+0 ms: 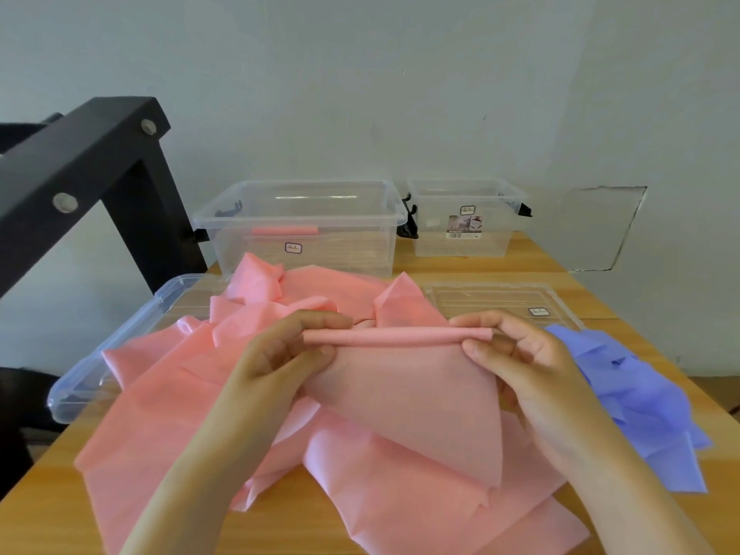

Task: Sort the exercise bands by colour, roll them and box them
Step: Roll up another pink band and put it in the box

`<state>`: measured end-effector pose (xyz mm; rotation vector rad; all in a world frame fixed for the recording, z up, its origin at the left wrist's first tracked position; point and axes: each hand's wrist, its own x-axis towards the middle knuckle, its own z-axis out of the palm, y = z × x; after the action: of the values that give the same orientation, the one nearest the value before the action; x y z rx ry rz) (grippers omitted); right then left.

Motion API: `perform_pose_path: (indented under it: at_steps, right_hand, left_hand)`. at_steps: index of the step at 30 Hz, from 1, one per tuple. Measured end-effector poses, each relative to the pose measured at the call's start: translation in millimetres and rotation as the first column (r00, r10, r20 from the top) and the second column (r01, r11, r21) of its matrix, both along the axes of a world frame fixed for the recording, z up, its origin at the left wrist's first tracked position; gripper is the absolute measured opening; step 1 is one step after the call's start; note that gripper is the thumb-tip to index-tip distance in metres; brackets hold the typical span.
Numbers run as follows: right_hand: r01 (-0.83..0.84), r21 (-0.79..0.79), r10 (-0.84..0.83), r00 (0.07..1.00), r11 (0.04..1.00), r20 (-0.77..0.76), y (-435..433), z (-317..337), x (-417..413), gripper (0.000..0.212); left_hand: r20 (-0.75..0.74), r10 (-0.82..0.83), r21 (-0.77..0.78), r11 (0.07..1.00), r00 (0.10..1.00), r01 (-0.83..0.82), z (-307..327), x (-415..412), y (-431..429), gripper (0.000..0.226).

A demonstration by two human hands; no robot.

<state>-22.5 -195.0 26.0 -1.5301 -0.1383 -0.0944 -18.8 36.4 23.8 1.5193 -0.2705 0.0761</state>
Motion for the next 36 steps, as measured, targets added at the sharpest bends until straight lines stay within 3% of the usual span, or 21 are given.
perform_pose_path:
  at_steps: [4,7,10,16,20,25,30,33,36]
  right_hand:
    - [-0.029,0.005,0.029,0.999,1.000,-0.012,0.3,1.9,-0.3,0.013]
    - [0.027,-0.070,-0.026,1.000,0.997,0.018,-1.3,-2.8,2.2,0.017]
    - [0.026,-0.108,-0.024,1.000,0.994,0.019,-1.2,-4.3,2.9,0.026]
    - [0.014,-0.123,-0.005,0.997,0.992,0.079,0.6,-6.8,3.4,0.014]
    - [-0.021,-0.034,0.023,0.998,0.999,0.051,0.5,-5.5,2.4,0.017]
    - [-0.034,0.025,0.033,0.999,0.999,0.036,0.3,-3.7,1.9,0.012]
    - [0.020,-0.022,-0.019,0.999,1.000,0.038,-2.1,-7.4,4.8,0.028]
    - [0.019,-0.043,-0.017,0.999,0.999,0.044,-1.1,-7.3,4.8,0.027]
    - [0.026,-0.056,-0.023,0.998,0.998,0.056,0.3,-7.6,4.3,0.012]
  left_hand:
    - [0.087,0.017,0.081,0.996,0.996,-0.024,-1.3,0.0,-0.7,0.006]
    - [0.179,0.109,0.238,0.960,0.978,-0.150,-7.1,3.7,-3.2,0.022]
    - [0.124,0.122,0.208,0.967,0.985,-0.146,-7.3,5.6,-4.6,0.028]
    - [0.076,0.134,0.155,0.977,0.988,-0.145,-3.8,1.8,-2.5,0.015]
    - [0.003,0.037,0.004,0.999,0.999,-0.037,0.0,-2.1,-1.5,0.010]
    - [0.111,0.115,0.108,0.986,0.987,-0.127,-3.6,0.5,-5.1,0.010]
    - [0.078,0.089,0.159,0.982,0.993,-0.100,-4.1,2.2,-6.0,0.023]
    - [0.068,0.078,0.142,0.986,0.995,-0.087,-3.5,-0.1,-5.1,0.022]
    - [0.001,0.049,0.101,0.994,0.999,-0.048,-0.3,-2.7,-3.9,0.020]
